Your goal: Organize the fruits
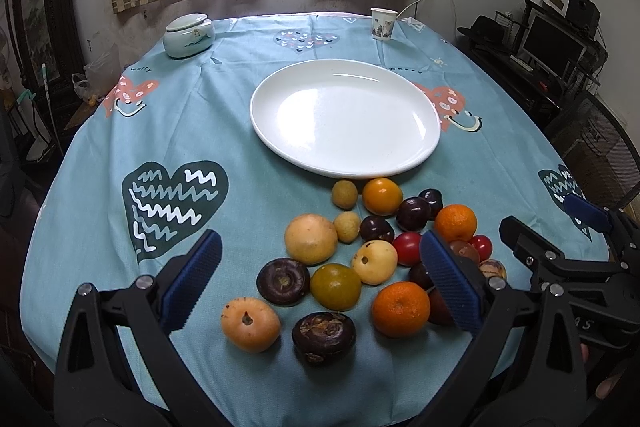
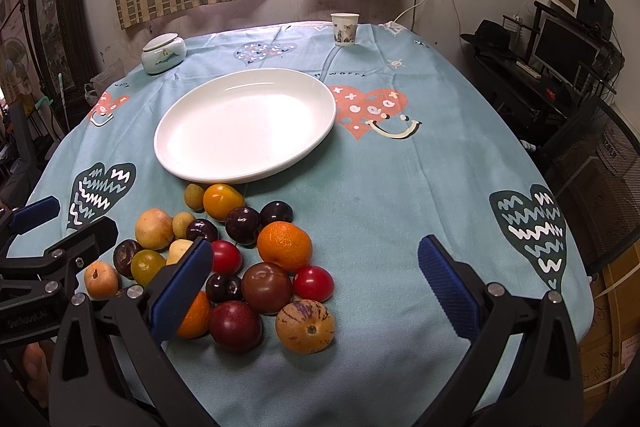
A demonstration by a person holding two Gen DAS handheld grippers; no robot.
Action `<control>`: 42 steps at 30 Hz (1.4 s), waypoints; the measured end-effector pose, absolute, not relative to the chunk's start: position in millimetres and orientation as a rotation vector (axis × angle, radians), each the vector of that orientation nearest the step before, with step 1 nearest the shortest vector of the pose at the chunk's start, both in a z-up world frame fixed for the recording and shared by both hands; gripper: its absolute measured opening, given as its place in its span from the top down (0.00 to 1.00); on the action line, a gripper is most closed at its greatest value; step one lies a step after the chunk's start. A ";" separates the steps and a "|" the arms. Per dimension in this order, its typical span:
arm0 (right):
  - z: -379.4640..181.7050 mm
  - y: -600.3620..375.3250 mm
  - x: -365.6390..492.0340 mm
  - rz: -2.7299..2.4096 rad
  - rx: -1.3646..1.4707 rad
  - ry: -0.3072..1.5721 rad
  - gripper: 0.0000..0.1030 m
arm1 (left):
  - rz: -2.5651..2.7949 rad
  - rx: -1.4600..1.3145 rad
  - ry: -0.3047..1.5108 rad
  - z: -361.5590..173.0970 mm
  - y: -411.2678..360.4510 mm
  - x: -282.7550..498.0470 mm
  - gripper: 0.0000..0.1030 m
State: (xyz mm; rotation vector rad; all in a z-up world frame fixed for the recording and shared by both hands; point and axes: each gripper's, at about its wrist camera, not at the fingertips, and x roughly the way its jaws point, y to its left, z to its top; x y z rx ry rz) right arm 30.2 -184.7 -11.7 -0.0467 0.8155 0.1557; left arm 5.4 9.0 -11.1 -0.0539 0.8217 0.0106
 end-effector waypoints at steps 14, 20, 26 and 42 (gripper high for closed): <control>-15.1 -182.1 35.2 0.153 -0.053 0.822 0.01 | 0.014 -0.059 0.839 -16.2 8.8 2.6 0.02; -17.1 -193.4 34.4 0.115 -0.113 0.793 0.01 | 0.052 -0.049 0.839 -15.8 16.9 2.2 0.02; -22.7 -226.5 22.0 0.167 -0.051 0.779 0.01 | 0.096 -0.082 0.864 -24.0 39.3 0.1 0.02; -87.5 -206.7 11.5 0.383 -0.062 0.962 0.35 | 0.117 -0.076 0.924 -53.3 73.1 -49.0 0.02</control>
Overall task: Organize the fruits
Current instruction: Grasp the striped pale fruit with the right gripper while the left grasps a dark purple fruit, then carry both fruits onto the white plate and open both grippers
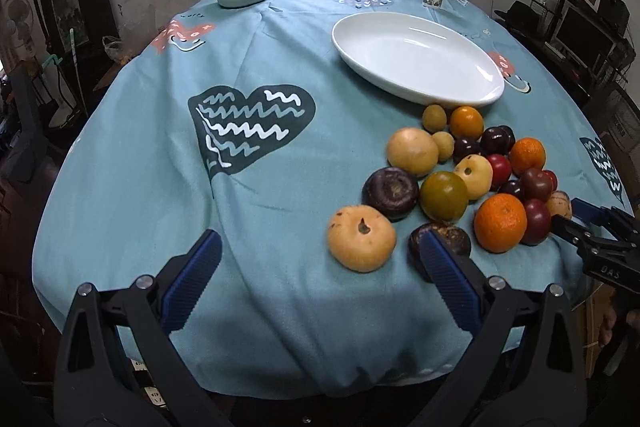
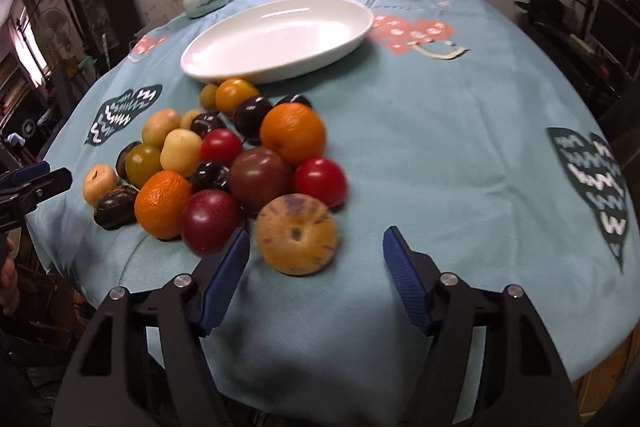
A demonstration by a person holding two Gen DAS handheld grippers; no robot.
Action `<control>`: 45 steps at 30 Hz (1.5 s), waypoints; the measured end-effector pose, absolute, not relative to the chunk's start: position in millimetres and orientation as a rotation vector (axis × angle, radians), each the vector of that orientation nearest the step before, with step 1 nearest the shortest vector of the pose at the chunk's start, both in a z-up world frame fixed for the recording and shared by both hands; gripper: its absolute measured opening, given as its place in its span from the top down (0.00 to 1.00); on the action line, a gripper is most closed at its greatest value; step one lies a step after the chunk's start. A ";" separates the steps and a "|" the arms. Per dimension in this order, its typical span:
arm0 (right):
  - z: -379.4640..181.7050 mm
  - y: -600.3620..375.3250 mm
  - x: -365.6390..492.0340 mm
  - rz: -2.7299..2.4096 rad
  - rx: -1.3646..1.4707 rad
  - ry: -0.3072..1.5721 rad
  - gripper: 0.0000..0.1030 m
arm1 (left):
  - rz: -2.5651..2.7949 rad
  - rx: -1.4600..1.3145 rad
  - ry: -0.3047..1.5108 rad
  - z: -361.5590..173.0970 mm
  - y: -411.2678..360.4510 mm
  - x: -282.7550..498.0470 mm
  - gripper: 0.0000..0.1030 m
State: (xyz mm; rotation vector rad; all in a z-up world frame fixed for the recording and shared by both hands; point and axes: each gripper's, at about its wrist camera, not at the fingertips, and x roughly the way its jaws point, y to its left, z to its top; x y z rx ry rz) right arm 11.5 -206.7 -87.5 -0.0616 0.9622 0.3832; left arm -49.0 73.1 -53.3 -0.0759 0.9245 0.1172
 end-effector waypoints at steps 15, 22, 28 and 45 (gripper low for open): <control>-78.7 -220.9 4.9 0.352 -0.013 0.953 0.59 | -0.120 -0.052 1.027 -77.5 21.5 -42.8 0.04; -80.6 -229.1 5.5 0.349 0.028 0.965 0.59 | -0.170 -0.102 1.030 -81.2 13.2 -33.5 0.12; -73.7 -234.9 2.8 0.341 0.037 0.940 0.57 | -0.193 -0.095 1.060 -83.1 3.8 -28.9 0.54; -90.2 -214.8 22.4 0.397 0.012 0.977 0.55 | -0.221 -0.099 1.000 -88.5 -11.8 -13.3 0.55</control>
